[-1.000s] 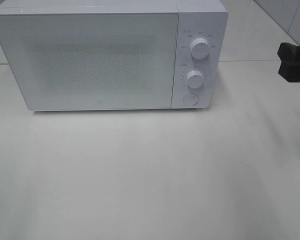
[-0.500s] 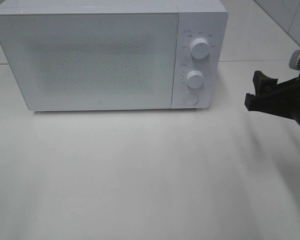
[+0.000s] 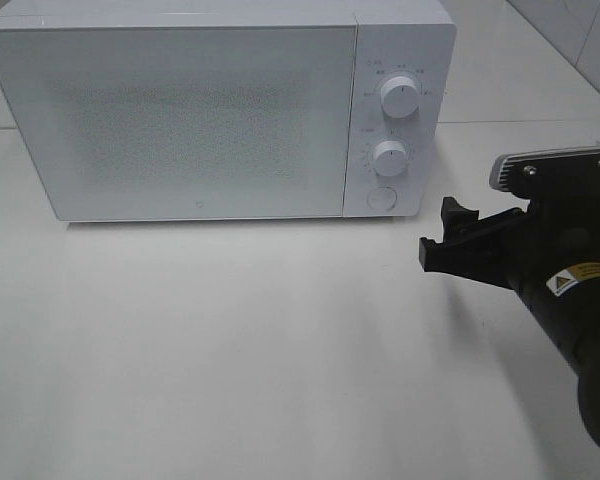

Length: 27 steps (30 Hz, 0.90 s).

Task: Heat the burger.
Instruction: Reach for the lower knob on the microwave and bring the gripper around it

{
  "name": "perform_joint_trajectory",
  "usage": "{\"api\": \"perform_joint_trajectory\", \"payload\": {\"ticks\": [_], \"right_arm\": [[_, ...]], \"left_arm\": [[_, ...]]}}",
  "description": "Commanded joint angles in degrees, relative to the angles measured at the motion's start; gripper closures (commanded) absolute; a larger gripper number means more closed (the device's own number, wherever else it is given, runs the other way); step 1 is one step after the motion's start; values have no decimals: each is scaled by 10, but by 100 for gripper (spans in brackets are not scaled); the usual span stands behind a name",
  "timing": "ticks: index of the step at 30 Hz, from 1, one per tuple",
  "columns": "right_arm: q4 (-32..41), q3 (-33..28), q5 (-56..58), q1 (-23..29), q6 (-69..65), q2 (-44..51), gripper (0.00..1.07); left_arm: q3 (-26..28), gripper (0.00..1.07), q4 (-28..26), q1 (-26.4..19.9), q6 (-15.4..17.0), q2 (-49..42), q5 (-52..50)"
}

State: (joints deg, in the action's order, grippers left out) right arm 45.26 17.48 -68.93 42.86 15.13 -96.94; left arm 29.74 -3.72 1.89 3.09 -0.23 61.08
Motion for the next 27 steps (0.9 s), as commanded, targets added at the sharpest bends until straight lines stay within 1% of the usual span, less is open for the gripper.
{"api": "perform_joint_trajectory", "payload": {"ticks": [1, 2, 4, 6, 9, 13, 15, 17, 18, 23, 27], "right_arm": [[25, 17, -103, 15, 6, -11, 31], [25, 30, -103, 23, 13, -24, 31], [22, 37, -100, 23, 16, -28, 31], [21, 60, -100, 23, 18, -50, 31], [21, 65, -101, 23, 18, -55, 31], [9, 95, -101, 23, 18, -87, 31], [3, 100, -101, 23, 18, -94, 31], [-2, 125, -100, 23, 18, -115, 31], [-2, 125, -100, 23, 18, -115, 31], [-15, 163, -98, 19, 19, -138, 31], [-15, 179, -98, 15, 22, -152, 31]], "left_arm": [[-2, 7, -5, -1, 3, -14, -1], [-2, 7, -5, -1, 3, -14, -1], [-2, 7, -5, -1, 3, -14, -1], [-2, 7, -5, -1, 3, -14, -1], [-2, 7, -5, -1, 3, -14, -1], [-2, 7, -5, -1, 3, -14, -1], [-2, 7, -5, -1, 3, -14, -1], [-2, 7, -5, -1, 3, -14, -1], [-2, 7, -5, -1, 3, -14, -1], [-2, 7, -5, -1, 3, -14, -1], [-2, 7, -5, -1, 3, -14, -1]]}}
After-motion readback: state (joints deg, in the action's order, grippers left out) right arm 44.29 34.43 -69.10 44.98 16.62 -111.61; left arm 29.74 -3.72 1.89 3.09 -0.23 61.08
